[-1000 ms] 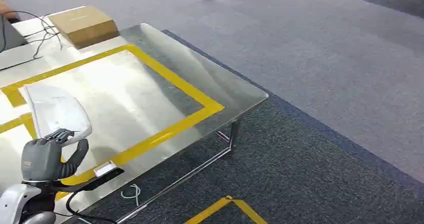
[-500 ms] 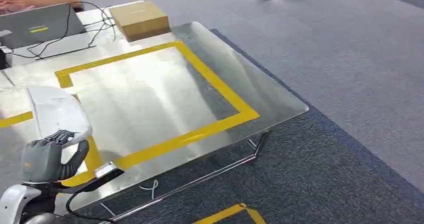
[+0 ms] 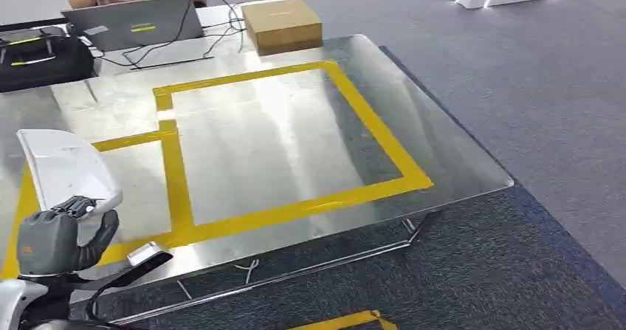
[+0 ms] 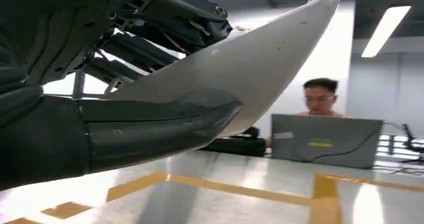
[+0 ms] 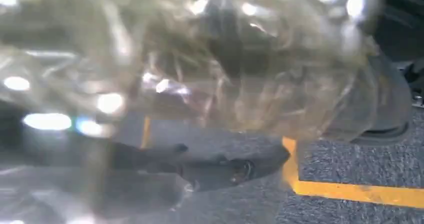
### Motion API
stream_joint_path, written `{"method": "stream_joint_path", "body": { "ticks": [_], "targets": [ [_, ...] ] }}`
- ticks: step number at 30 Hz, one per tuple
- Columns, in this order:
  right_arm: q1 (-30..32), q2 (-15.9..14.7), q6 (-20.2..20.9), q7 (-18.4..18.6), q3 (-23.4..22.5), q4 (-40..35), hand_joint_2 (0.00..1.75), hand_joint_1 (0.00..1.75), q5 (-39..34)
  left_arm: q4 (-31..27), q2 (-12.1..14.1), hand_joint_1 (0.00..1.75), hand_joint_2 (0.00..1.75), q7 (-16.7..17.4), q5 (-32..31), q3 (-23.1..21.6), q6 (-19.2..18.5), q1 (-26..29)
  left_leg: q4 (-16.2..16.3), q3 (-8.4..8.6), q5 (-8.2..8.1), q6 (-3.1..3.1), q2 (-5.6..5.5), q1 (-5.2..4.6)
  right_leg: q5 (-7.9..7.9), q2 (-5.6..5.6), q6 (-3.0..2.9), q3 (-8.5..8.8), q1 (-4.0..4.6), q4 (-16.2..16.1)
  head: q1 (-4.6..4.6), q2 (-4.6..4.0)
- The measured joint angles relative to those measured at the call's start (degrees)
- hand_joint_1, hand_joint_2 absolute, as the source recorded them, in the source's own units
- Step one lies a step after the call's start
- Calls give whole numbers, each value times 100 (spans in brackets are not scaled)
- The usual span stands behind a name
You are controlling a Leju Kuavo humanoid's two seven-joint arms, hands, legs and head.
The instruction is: Take the parts from the cabinet and place them on the table.
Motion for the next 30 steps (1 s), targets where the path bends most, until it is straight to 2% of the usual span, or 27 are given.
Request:
{"method": "stream_joint_path", "body": {
  "ticks": [1,2,3,4,5,6,7,8,9,10,11,12,13,16,17,18,19,20,21,22,23,24,26,27,28,30],
  "targets": [
    [-2,0,0,0,0,7,0,0,4,-2,0,164,175,-2,-20,18,0,10,-45,10,23,41,-87,15,-13,-84,42,43,10,-18,-4,0],
    [-12,0,0,4,-4,11,0,0,7,-7,0,164,175,-6,-35,35,5,14,-94,56,58,84,-143,75,-77,38,87,11,-20,5,0,0],
    [-15,2,0,24,-4,13,0,0,18,-13,2,164,175,-6,-57,50,13,-4,-97,56,59,100,-208,85,-189,425,111,-50,-25,181,31,-2],
    [-23,5,6,24,-7,15,0,0,26,-13,7,164,175,-6,-81,55,13,-19,-96,47,62,120,-264,88,-385,616,116,-228,-37,553,53,0],
    [-20,5,13,22,-9,20,0,0,29,-13,7,164,175,-6,-90,48,9,-13,-96,44,61,134,-330,89,-590,690,125,-470,-37,1028,59,0],
    [-8,5,18,22,-9,26,0,0,35,-13,9,164,175,-11,-114,39,7,-11,-95,40,59,136,-404,89,-756,706,132,-736,-35,1509,57,0],
    [6,5,22,24,-9,35,0,0,37,-13,9,164,175,-11,-127,39,5,-10,-93,42,59,136,-482,88,-784,705,135,-912,-35,1784,59,0],
    [16,5,22,45,-4,44,0,0,39,-13,9,164,175,-11,-133,39,0,-10,-92,53,59,136,-572,88,-638,705,134,-957,-35,1759,52,0],
    [23,5,24,77,-2,46,0,0,42,-13,9,164,175,-11,-136,39,0,-10,-91,64,56,132,-658,92,-373,710,127,-863,-37,1455,63,0],
    [20,5,24,105,0,48,0,0,44,-13,9,164,175,-11,-138,39,0,-9,-88,80,48,119,-735,97,-74,743,122,-674,-45,981,59,0],
    [15,5,24,107,-2,50,0,0,46,-13,9,164,175,-11,-140,39,-2,-10,-85,94,39,105,-792,101,169,839,113,-480,-58,522,61,0],
    [14,5,24,107,-4,57,0,0,46,-13,9,164,175,-11,-142,42,-2,-11,-79,91,27,71,-860,93,186,1168,96,-323,-90,180,61,0],
    [13,7,24,103,-9,59,0,0,46,-13,18,164,175,-11,-142,44,-2,-24,-30,47,18,34,-943,80,156,1171,68,-234,-108,33,53,0],
    [0,7,44,85,-7,70,0,0,61,-13,35,164,175,-11,-160,48,-4,2,-63,2,75,-74,-1105,122,166,1009,-31,-230,-63,78,50,0],
    [-2,33,63,111,-9,70,0,0,70,-13,53,164,175,-13,-177,55,-4,7,-7,-7,26,-103,-1058,123,191,935,-76,-206,-109,31,55,0],
    [-2,31,66,144,-13,74,0,0,85,-13,63,164,175,-13,-182,57,-2,5,145,-65,-86,-133,-718,84,180,886,-109,-185,-98,27,9,0],
    [1,31,74,144,-13,77,0,0,94,-13,85,164,175,-20,-184,61,-2,-27,482,-224,-297,-164,-533,91,170,819,-137,-183,-90,28,-17,0],
    [7,33,81,144,-13,79,0,0,96,-13,85,164,175,-20,-184,59,-2,-41,914,-431,-518,-184,-445,104,162,758,-149,-183,-79,30,-17,0],
    [13,33,85,144,-13,81,0,0,98,-13,83,164,175,-20,-184,53,-4,-35,1356,-644,-702,-195,-411,115,154,694,-158,-185,-70,32,-15,0],
    [20,33,94,144,-11,81,0,0,105,-11,85,164,175,-20,-184,44,-11,-31,1679,-803,-778,-204,-405,122,147,630,-166,-184,-66,34,-17,0],
    [24,33,96,144,-9,83,0,0,111,-9,85,164,175,-20,-184,37,-15,-31,1674,-805,-686,-205,-404,125,138,569,-166,-176,-63,35,-17,0],
    [21,33,98,144,-9,85,0,0,116,-9,87,164,175,-19,-184,35,-26,-32,1449,-699,-492,-196,-398,126,128,520,-158,-164,-60,35,-17,0],
    [12,39,101,146,-20,87,0,0,144,-9,94,164,175,-20,-186,35,-24,-34,486,-187,22,-142,-314,119,99,432,-142,-109,-52,34,-17,0],
    [13,44,101,144,-28,90,0,0,151,-9,96,164,175,-20,-188,35,-24,-43,75,18,77,-96,-101,85,82,395,-124,-89,-45,32,-15,0],
    [7,46,103,144,-33,90,0,0,160,-9,94,164,175,-17,-190,31,-26,-64,-36,73,7,-67,-24,28,58,362,-83,-106,0,52,-17,0],
    [1,46,116,144,-37,96,0,0,188,-9,94,164,175,-17,-206,24,-26,-74,-24,32,2,-30,-102,28,58,282,-41,-97,-1,22,-4,0]
  ]
}}
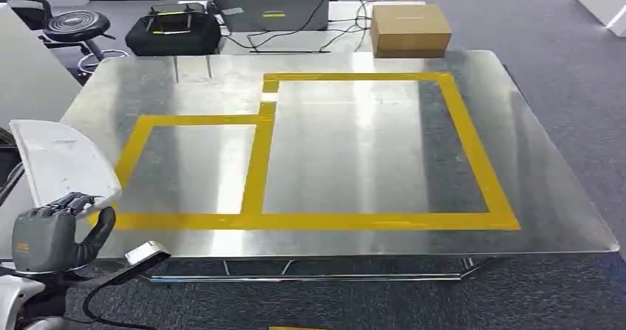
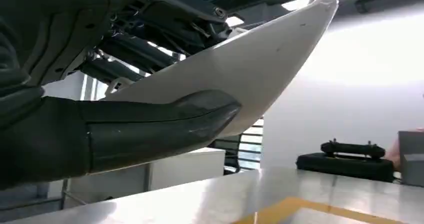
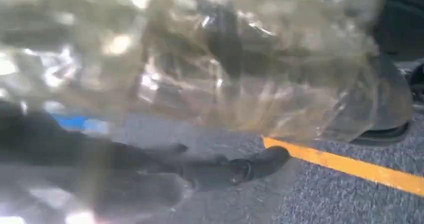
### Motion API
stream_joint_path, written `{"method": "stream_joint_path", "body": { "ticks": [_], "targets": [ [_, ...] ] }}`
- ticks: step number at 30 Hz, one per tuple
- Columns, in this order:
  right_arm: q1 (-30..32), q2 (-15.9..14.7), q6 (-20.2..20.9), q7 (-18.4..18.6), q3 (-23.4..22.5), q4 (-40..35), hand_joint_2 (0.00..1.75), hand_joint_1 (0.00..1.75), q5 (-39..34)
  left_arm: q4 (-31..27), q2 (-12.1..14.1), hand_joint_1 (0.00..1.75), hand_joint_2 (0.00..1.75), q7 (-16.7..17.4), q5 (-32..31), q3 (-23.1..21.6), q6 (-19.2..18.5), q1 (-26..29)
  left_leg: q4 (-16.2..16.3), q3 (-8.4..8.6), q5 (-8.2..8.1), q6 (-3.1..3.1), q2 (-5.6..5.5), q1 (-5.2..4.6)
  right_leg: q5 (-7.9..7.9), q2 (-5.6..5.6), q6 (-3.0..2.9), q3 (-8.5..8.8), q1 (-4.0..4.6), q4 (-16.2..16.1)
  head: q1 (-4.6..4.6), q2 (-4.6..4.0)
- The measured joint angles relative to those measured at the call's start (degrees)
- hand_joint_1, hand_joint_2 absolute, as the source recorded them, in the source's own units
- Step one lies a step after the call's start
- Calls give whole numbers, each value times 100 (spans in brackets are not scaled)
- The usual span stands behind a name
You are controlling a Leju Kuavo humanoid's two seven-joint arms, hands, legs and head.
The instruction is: Take the parts from the cabinet and place them on the table.
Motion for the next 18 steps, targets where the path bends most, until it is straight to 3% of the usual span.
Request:
{"method": "stream_joint_path", "body": {
  "ticks": [2,3,4,5,9,13,16,18],
  "targets": [
    [4,2,13,9,-11,0,0,0,13,0,7,164,175,-53,-61,-11,0,-6,-68,35,38,81,-77,24,-19,-46,83,55,8,-38,-2,0],
    [8,2,44,11,-31,2,0,0,26,2,11,164,175,-134,-107,-26,2,-20,-64,50,35,45,-83,7,-29,90,59,8,3,-50,11,0],
    [3,2,94,9,-44,8,0,0,44,15,31,164,175,-229,-140,-64,0,-60,-61,56,27,28,-94,26,-28,91,-102,31,1,-77,22,0],
    [-12,2,147,9,-50,26,0,0,70,35,46,164,175,-341,-175,-120,-4,-92,-62,59,23,25,-118,25,-37,91,-185,42,2,-80,17,0],
    [-78,24,467,11,-94,135,0,0,234,330,85,164,175,-662,-282,-419,-247,-337,-61,55,7,49,-121,4,13,96,-118,55,-15,-110,22,0],
    [-82,63,557,9,-103,223,0,0,289,566,98,164,175,-743,-288,-645,-291,-515,-50,46,8,52,-112,-10,37,118,3,108,-33,-129,18,0],
    [-83,103,712,11,-146,326,0,0,478,773,133,164,175,-906,-306,-880,-241,-686,-50,46,8,53,-113,-10,30,115,50,109,-35,-135,18,0],
    [-83,146,817,11,-199,404,0,0,603,928,138,164,175,-1073,-304,-1088,-145,-827,-50,49,9,55,-113,-9,30,115,50,101,-34,-136,18,0]
  ]
}}
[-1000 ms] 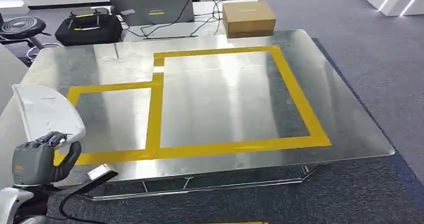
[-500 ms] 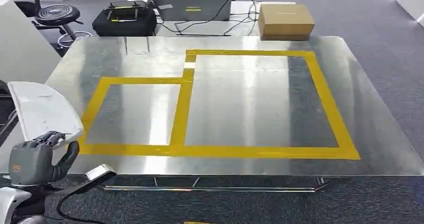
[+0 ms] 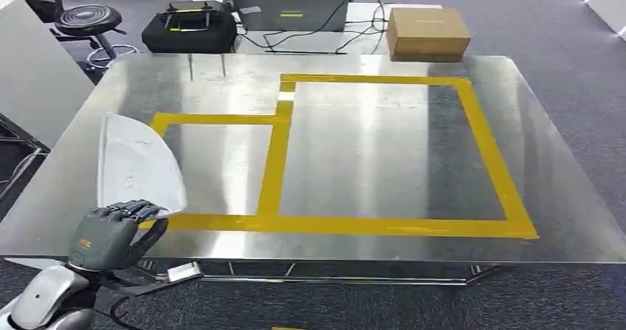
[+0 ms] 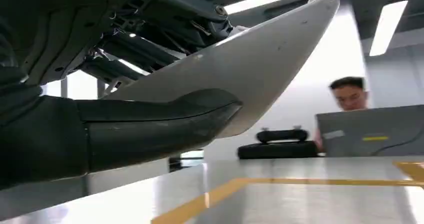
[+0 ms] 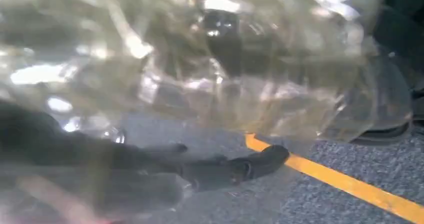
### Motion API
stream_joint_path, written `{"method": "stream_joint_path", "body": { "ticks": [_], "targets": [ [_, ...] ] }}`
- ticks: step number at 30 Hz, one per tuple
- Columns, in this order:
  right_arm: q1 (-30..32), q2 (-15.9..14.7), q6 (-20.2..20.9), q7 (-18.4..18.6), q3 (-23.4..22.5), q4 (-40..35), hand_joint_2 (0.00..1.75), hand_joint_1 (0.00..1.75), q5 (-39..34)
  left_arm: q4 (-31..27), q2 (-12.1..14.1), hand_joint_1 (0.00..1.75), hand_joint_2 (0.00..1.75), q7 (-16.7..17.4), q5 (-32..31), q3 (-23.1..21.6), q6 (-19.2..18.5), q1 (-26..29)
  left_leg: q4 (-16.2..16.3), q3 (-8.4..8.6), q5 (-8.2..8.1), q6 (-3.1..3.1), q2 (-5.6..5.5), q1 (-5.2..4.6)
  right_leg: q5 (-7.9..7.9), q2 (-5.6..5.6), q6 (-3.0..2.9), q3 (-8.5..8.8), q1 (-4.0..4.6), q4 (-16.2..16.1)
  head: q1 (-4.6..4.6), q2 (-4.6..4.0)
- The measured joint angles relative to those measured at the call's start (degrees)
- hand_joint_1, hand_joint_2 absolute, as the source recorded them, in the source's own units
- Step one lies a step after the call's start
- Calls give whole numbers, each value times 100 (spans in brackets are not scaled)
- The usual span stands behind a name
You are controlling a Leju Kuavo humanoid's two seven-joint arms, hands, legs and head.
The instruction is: Take the parts from the cabinet and place them on the table.
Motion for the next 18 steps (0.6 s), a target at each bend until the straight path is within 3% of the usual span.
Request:
{"method": "stream_joint_path", "body": {
  "ticks": [8,18],
  "targets": [
    [-3,120,275,0,-188,251,0,0,348,614,-177,164,175,-252,275,-748,83,-518,0,1,10,4,0,19,0,0,1,7,14,6,0,0],
    [26,214,516,0,-442,453,0,0,798,1087,-413,164,175,-313,616,-1312,-15,-812,-1,0,10,3,1,21,-3,3,4,6,16,8,0,0]
  ]
}}
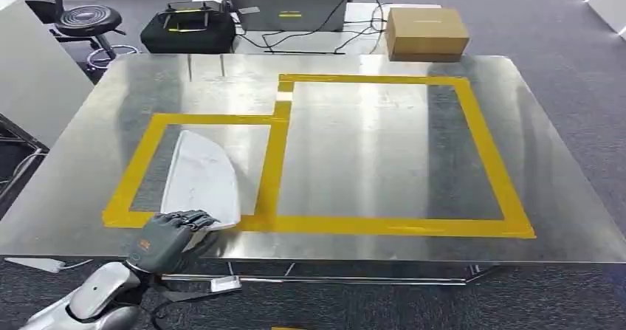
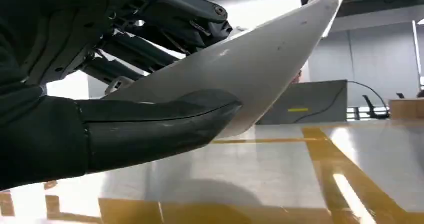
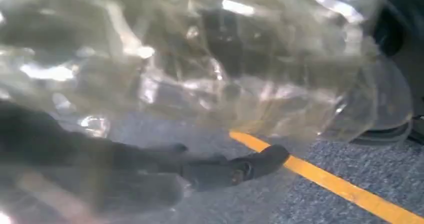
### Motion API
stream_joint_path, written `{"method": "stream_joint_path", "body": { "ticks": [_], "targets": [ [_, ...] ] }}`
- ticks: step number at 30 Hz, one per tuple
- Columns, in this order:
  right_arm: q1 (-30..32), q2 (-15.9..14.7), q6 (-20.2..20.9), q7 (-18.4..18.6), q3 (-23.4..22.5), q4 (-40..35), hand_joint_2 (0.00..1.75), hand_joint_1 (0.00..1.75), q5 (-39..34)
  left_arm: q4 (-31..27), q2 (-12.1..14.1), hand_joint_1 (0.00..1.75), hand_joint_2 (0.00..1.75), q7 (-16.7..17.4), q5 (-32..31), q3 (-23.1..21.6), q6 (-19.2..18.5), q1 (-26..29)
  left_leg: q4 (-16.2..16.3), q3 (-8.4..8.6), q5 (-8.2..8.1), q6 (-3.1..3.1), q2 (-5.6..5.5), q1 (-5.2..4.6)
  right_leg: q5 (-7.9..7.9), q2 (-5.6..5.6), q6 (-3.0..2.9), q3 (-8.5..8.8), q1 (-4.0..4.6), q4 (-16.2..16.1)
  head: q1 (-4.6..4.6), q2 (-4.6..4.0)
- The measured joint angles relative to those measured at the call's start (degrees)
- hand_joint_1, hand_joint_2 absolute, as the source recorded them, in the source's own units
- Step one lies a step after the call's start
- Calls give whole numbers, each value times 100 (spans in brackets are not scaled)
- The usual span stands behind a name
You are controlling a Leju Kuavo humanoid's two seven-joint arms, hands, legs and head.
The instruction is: Take the parts from the cabinet and place them on the table.
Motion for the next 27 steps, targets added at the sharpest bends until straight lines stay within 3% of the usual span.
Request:
{"method": "stream_joint_path", "body": {
  "ticks": [8,20,21,25,26,27],
  "targets": [
    [95,52,173,0,-286,81,0,0,446,236,-177,164,175,278,-225,-345,-354,27,0,-1,-1,1,0,-1,-1,0,2,-1,-1,-1,0,0],
    [138,83,190,0,-459,135,0,0,546,385,-216,164,175,328,-243,-476,-426,-28,0,2,0,1,0,-1,-1,-2,2,2,0,0,0,0],
    [144,83,194,0,-463,138,0,0,584,385,-218,0,175,328,-256,-481,-452,-33,0,2,0,1,0,-1,-1,-2,2,2,0,0,0,0],
    [184,92,229,0,-557,144,0,0,717,400,-221,0,175,345,-297,-524,-461,-37,0,1,0,1,0,-1,-1,-1,2,0,0,0,0,0],
    [187,92,240,0,-581,146,0,0,741,409,-214,0,0,345,-289,-531,-463,-52,0,1,0,1,0,-1,-1,-1,2,-1,0,0,0,0],
    [188,96,253,0,-603,149,0,0,776,422,-205,0,0,345,-241,-533,-468,-77,0,1,0,1,0,-1,-1,-1,2,0,0,0,0,0]
  ]
}}
